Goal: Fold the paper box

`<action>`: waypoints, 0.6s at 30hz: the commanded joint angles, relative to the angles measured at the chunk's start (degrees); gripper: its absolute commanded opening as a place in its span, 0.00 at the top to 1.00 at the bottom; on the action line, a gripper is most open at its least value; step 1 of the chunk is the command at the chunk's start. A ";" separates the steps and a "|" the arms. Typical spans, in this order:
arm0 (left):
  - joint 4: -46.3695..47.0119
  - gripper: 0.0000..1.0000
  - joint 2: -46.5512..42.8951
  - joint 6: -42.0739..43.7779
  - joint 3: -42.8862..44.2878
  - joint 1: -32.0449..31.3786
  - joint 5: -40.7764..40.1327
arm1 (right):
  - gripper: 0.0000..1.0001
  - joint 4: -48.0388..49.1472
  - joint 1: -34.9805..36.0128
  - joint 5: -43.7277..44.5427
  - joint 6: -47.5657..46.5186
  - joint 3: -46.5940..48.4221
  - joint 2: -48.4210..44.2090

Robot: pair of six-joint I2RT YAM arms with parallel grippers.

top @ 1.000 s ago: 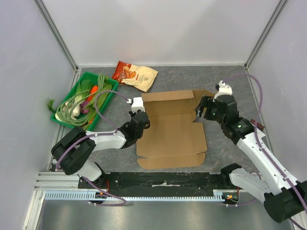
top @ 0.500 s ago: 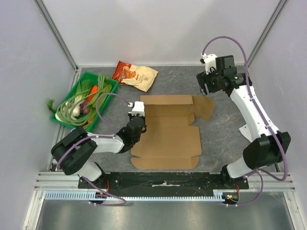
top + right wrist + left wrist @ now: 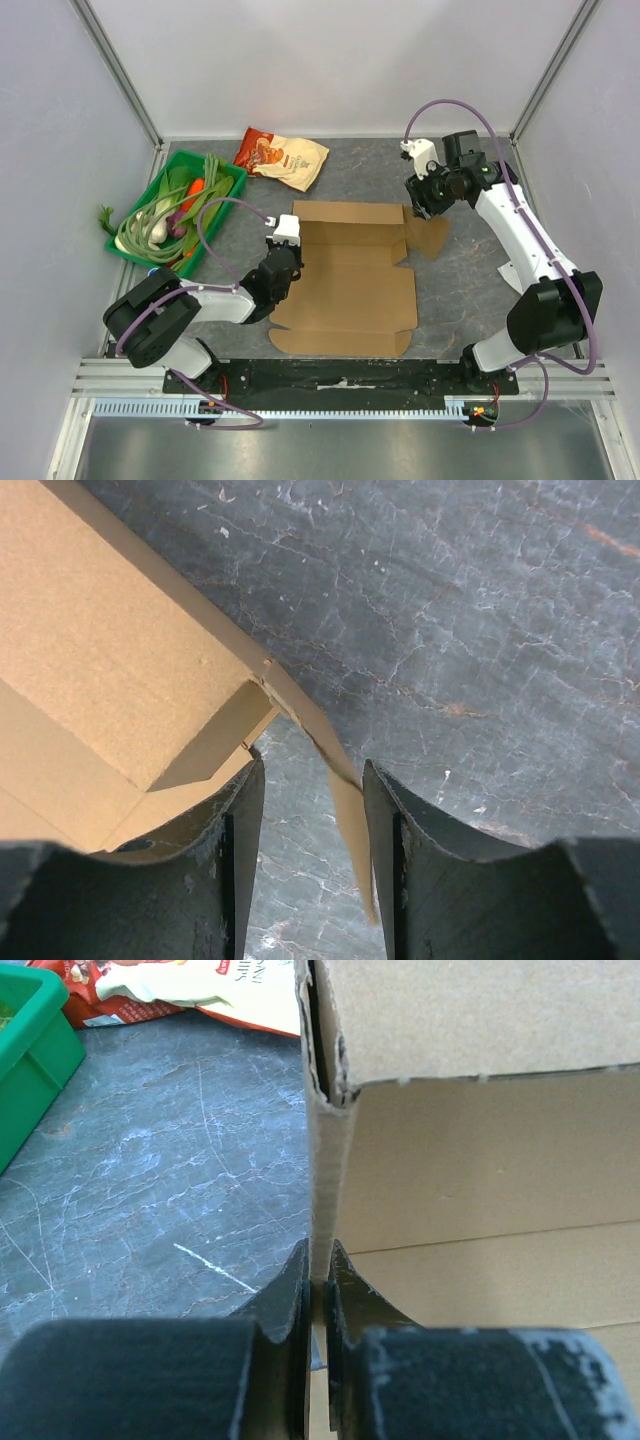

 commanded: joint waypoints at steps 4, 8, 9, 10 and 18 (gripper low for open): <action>3.86 0.98 -0.53 2.25 -0.34 -0.13 0.58 | 0.53 3.48 0.44 -0.32 -0.48 -3.04 -0.48; 3.86 0.98 -0.44 2.08 -0.34 -0.13 0.84 | 0.75 5.06 0.79 -0.49 2.59 -3.39 0.75; 3.69 0.98 -0.61 2.08 -0.25 -0.13 0.76 | 0.80 5.15 1.41 -0.06 3.47 -3.39 0.93; 3.68 0.98 -0.61 1.99 -0.16 -0.04 0.76 | 0.82 5.32 1.85 1.43 4.52 -3.31 1.11; 2.63 0.98 -1.14 0.15 0.01 -0.13 2.86 | 1.00 4.80 2.99 8.99 31.76 -3.56 1.46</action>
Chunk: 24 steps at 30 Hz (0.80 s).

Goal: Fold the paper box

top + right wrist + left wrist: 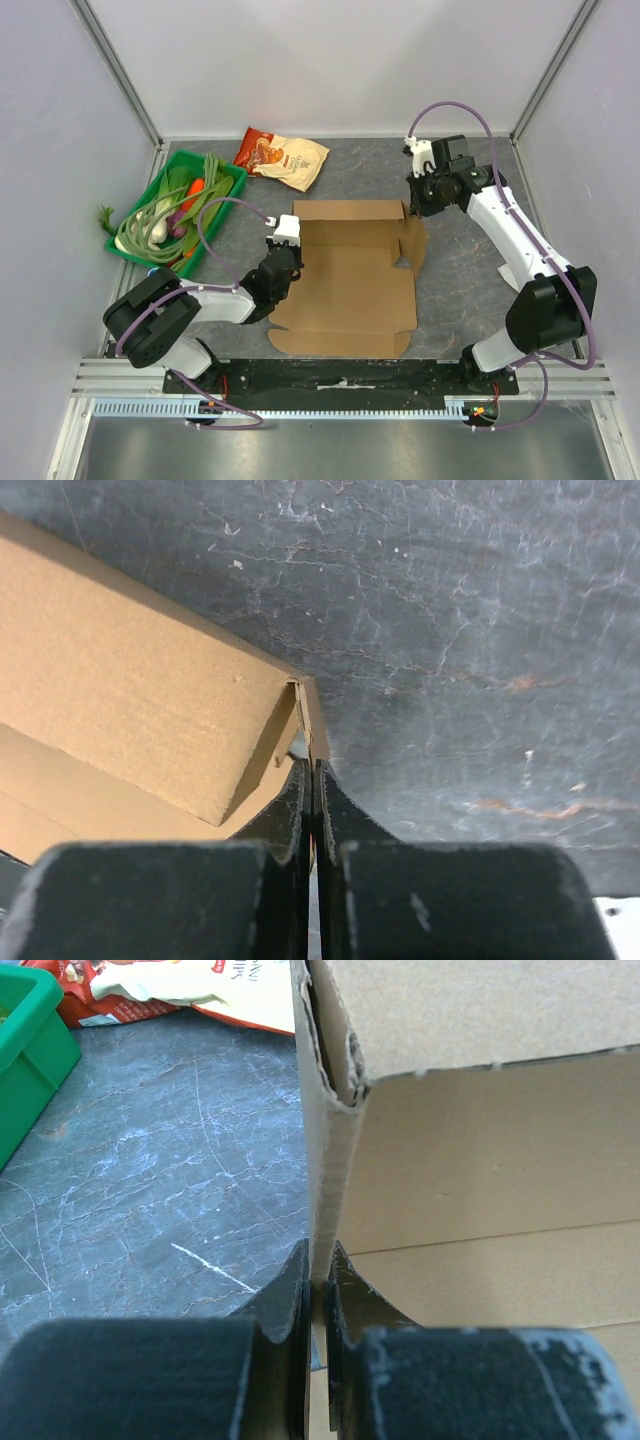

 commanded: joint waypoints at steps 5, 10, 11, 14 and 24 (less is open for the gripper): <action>2.32 0.98 -2.02 0.19 -0.10 -0.17 2.28 | 1.00 3.12 0.33 6.03 30.28 -3.41 -2.57; 2.41 0.98 -1.76 0.19 0.08 -0.26 2.36 | 1.00 1.02 0.50 9.10 27.05 0.89 -1.88; 2.41 0.98 -1.76 0.10 0.08 -0.26 2.54 | 1.00 0.58 0.50 8.50 26.70 1.33 -1.53; 2.41 0.98 -1.76 -0.07 0.08 -0.26 2.72 | 1.00 -0.21 1.03 9.01 27.57 1.16 -0.38; 2.32 0.98 -2.02 -1.04 0.08 -0.43 4.21 | 1.00 13.22 2.26 11.04 55.68 -14.29 -12.14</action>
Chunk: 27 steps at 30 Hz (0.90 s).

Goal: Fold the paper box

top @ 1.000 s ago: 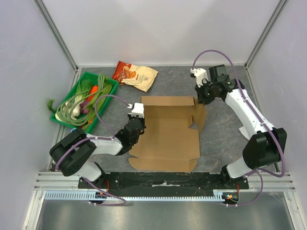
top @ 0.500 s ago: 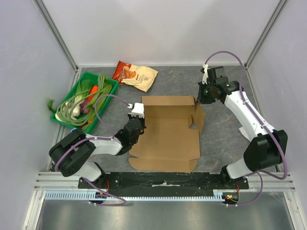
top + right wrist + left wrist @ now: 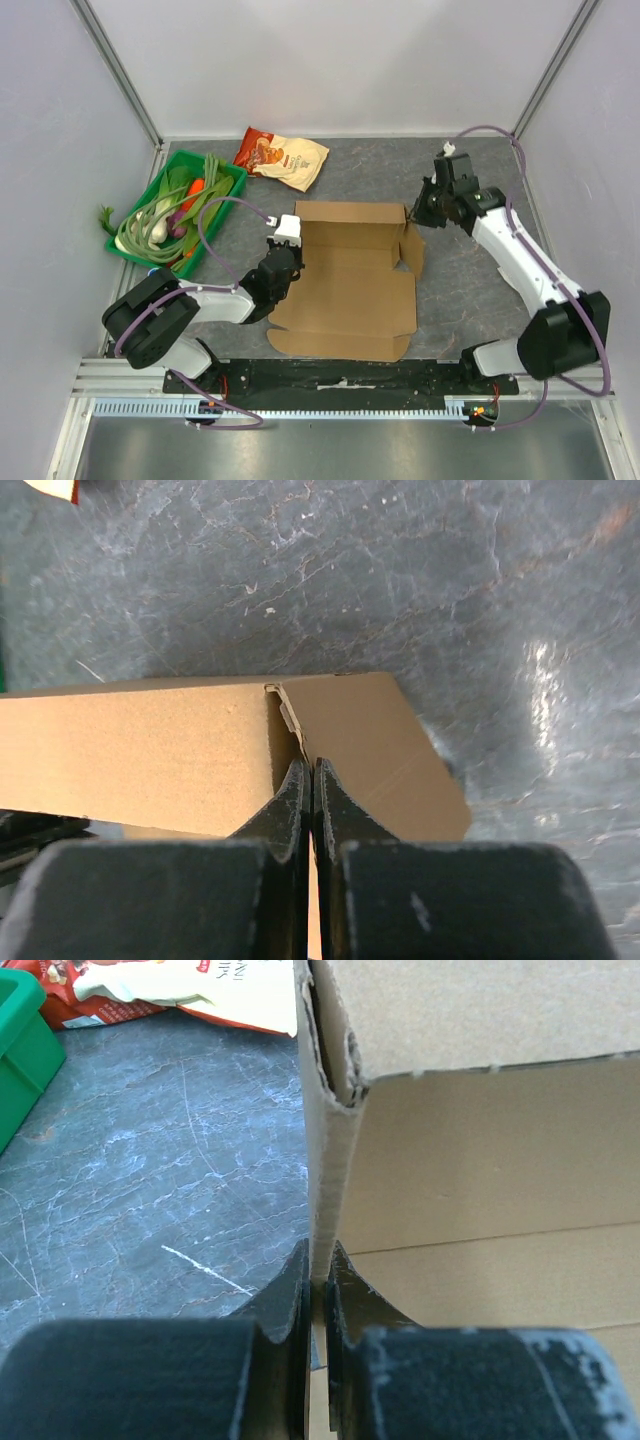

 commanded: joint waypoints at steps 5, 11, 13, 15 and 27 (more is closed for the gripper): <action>2.56 0.98 -2.11 -1.00 -0.18 -0.54 2.68 | 1.00 8.36 0.32 4.65 13.21 -7.81 -7.47; 2.56 0.98 -2.55 -0.73 -0.27 -0.46 1.98 | 0.65 5.04 0.32 4.56 -3.86 -6.13 -8.16; 2.56 0.98 -2.46 -0.82 -0.27 -0.54 1.98 | 0.61 2.50 0.40 4.91 -7.56 -7.09 -9.65; 2.56 0.98 -2.46 -0.91 -0.27 -0.46 2.06 | 0.52 2.30 0.49 4.65 -9.40 -8.85 -11.15; 2.39 0.98 -1.50 -1.09 0.08 -0.54 2.51 | 0.50 -0.69 0.40 5.18 -14.95 -17.55 -15.46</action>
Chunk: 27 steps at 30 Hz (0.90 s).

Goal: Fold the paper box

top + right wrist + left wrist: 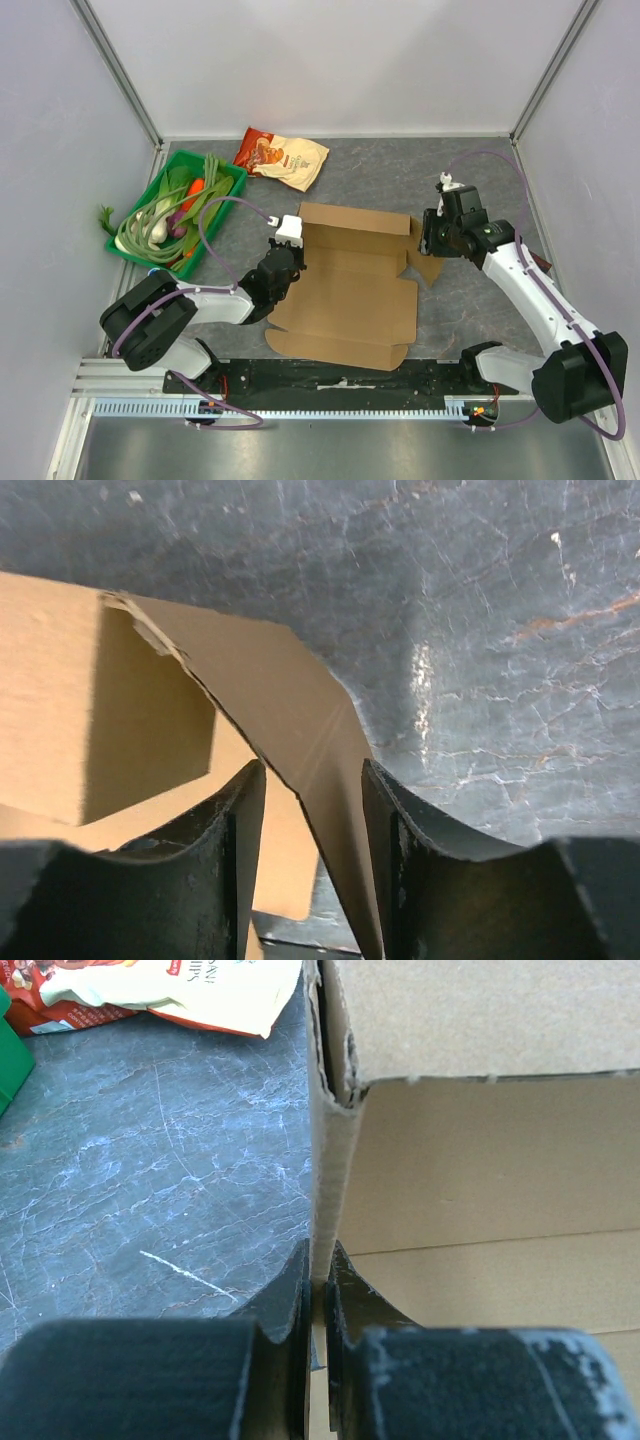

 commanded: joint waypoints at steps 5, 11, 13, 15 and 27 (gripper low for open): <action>2.65 0.98 -0.62 -1.06 0.23 -0.46 0.21 | 0.72 -0.42 0.23 -1.03 -1.40 -3.86 -2.49; -0.25 0.97 -2.20 -1.59 0.93 -0.37 3.19 | 0.96 -1.83 0.23 -3.14 8.36 -1.50 -1.44; -3.13 0.88 -2.64 -2.03 1.46 -0.46 3.73 | 0.98 -2.62 0.32 -1.93 8.02 -0.36 -0.82; -4.90 0.73 -3.52 -3.08 2.34 -0.37 3.73 | 0.98 -2.71 0.32 -1.74 7.14 -0.17 -0.82; -26.52 0.25 -22.82 -17.22 0.59 -0.46 5.56 | 0.73 -1.04 1.11 -0.25 3.53 -1.14 -2.49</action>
